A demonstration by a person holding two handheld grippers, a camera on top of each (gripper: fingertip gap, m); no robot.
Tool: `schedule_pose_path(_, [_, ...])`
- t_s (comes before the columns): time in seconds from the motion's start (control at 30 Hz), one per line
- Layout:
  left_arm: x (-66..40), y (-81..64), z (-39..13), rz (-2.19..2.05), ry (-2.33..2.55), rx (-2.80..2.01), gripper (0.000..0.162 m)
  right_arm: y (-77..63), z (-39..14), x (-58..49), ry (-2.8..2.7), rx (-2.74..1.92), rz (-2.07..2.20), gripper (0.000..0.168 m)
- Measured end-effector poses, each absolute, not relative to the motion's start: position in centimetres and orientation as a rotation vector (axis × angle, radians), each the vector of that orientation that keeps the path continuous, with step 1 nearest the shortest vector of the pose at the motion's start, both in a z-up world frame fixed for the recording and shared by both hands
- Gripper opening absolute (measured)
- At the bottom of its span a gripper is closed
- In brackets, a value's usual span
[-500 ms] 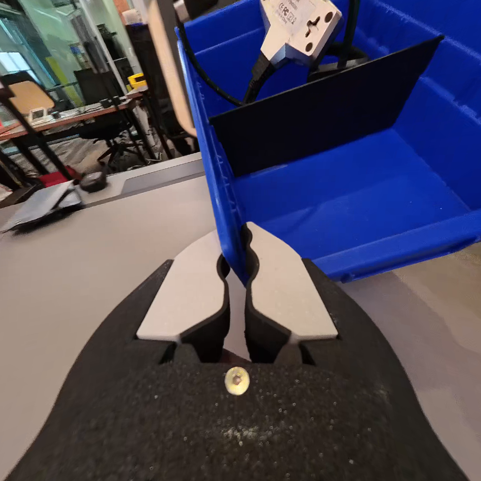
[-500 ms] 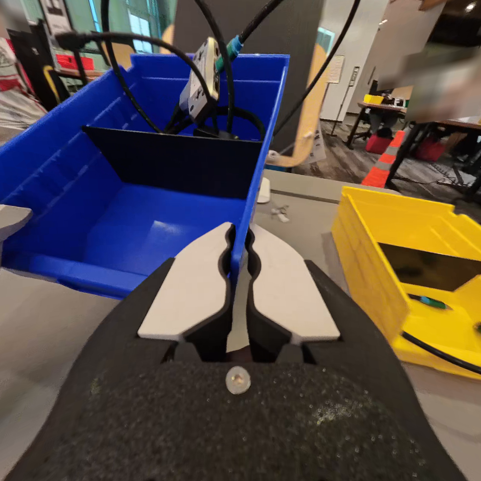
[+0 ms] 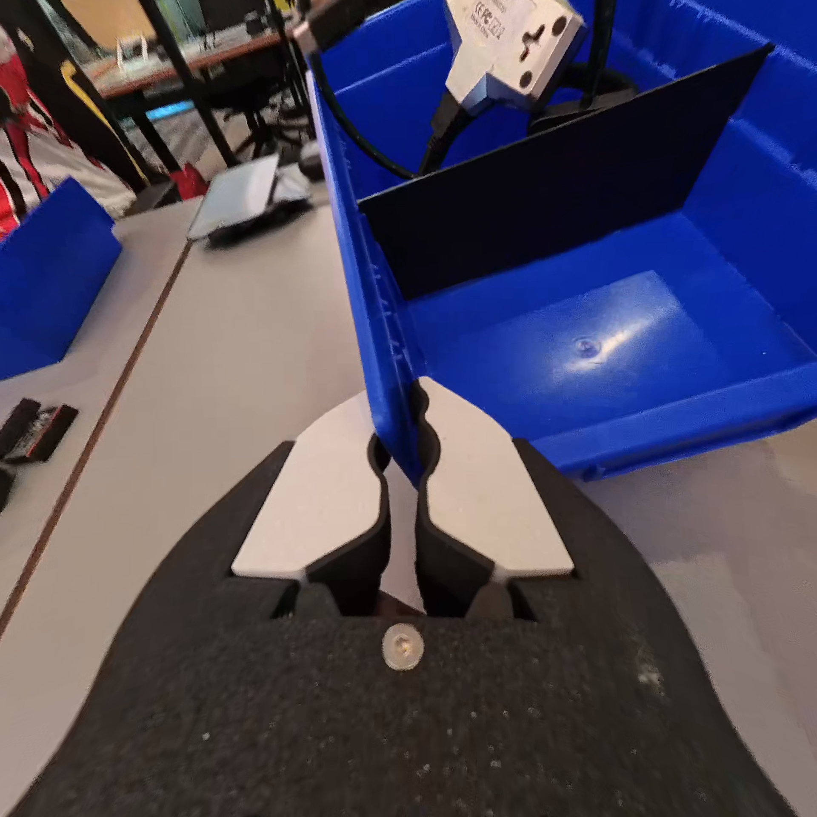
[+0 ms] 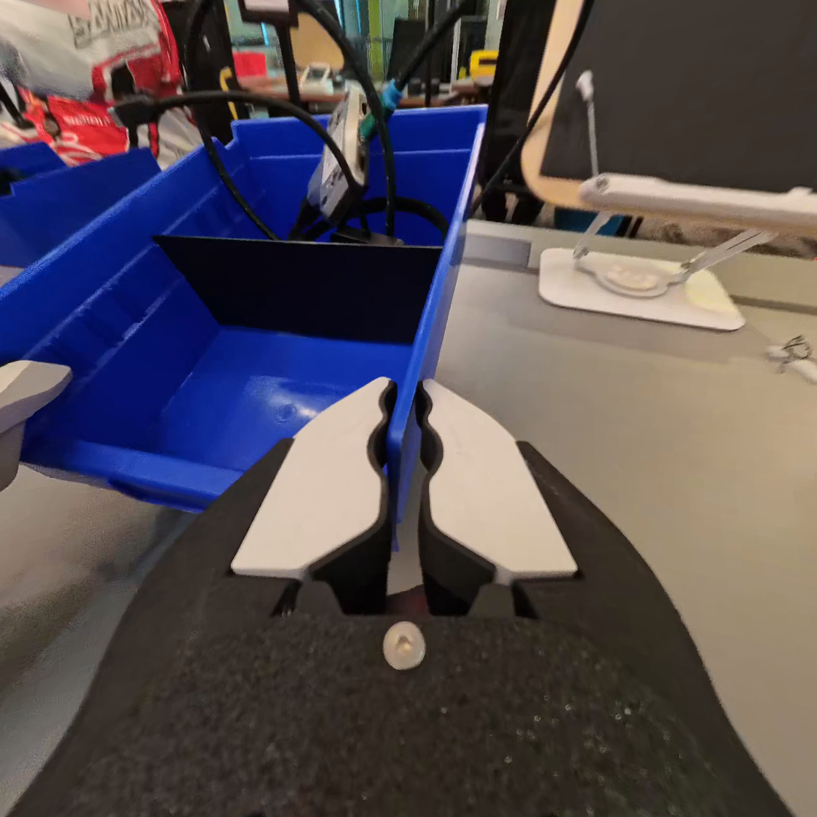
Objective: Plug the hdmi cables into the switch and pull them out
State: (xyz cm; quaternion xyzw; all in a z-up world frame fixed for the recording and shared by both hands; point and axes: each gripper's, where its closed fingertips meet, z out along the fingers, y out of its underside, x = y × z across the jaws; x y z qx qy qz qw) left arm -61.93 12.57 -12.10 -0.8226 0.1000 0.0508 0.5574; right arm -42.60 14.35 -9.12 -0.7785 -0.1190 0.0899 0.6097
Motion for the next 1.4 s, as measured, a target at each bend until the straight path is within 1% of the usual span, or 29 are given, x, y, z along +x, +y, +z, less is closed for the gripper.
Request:
schedule_pose_path(0.1, [-62.4,13.2,-14.8,0.076,0.215,-2.017,0.007,15.6,-11.4,-43.5,-0.273,-1.876,0.211,0.006])
schedule_pose_path(0.17, [-61.9,13.8,-14.7,0.033,0.22,-2.024,0.005,16.4,-13.0,-43.0,-0.223,-1.945,0.242,0.006])
schedule_pose_path(0.27, [-61.9,15.0,-14.8,0.106,0.218,-2.085,0.006,16.8,-13.9,-42.6,-0.249,-1.958,0.228,0.007])
schedule_pose_path(0.4, [-62.3,16.7,-14.9,0.097,0.067,-2.121,0.008,16.9,-14.0,-43.0,-0.296,-1.958,0.261,0.013])
schedule_pose_path(0.53, [-62.5,17.0,-14.9,0.087,0.034,-2.117,0.008,17.2,-14.1,-43.3,-0.382,-1.991,0.313,0.017])
schedule_pose_path(0.6, [-62.5,16.8,-14.9,0.092,0.008,-2.114,0.01,16.4,-14.5,-43.3,-0.513,-2.018,0.357,0.021])
schedule_pose_path(0.63, [-62.4,16.6,-15.2,0.089,0.009,-2.123,0.011,15.7,-14.6,-42.7,-0.563,-2.036,0.367,0.031])
schedule_pose_path(0.67, [-62.1,16.4,-15.4,0.082,0.021,-2.137,0.015,14.9,-14.4,-42.1,-0.607,-2.035,0.407,0.035])
schedule_pose_path(0.73, [-61.9,16.0,-15.7,0.092,0.038,-2.143,0.016,11.9,-13.8,-40.8,-0.748,-2.003,0.558,0.035])
schedule_pose_path(0.83, [-62.1,15.5,-15.7,0.124,0.045,-2.144,0.019,8.4,-13.0,-35.0,-0.823,-1.91,0.605,0.035])
schedule_pose_path(0.9, [-62.4,14.9,-15.1,0.15,0.026,-2.136,0.025,6.7,-13.2,-29.5,-0.811,-1.874,0.556,0.035])
schedule_pose_path(1.03, [-62.1,12.1,-13.1,0.128,-0.114,-2.122,0.025,4.3,-13.5,-17.6,-0.673,-1.823,0.419,0.034])
schedule_pose_path(1.13, [-59.3,10.8,-10.0,-0.075,-0.239,-2.003,0.028,2.7,-13.9,-9.5,-0.568,-1.82,0.373,0.032])
schedule_pose_path(1.2, [-54.3,9.7,-8.9,-0.31,-0.187,-1.909,0.028,3.2,-12.5,-4.5,-0.457,-1.76,0.296,0.027])
schedule_pose_path(1.27, [-49.8,8.1,-9.9,-0.447,-0.112,-1.841,0.021,4.5,-10.8,-0.6,-0.321,-1.72,0.264,0.026])
schedule_pose_path(1.33, [-46.7,7.6,-11.2,-0.493,-0.031,-1.863,0.022,5.4,-10.3,2.2,-0.236,-1.726,0.24,0.028])
schedule_pose_path(1.4, [-45.4,8.0,-11.8,-0.45,0.056,-1.887,0.023,6.1,-10.7,4.6,-0.163,-1.731,0.163,0.028])
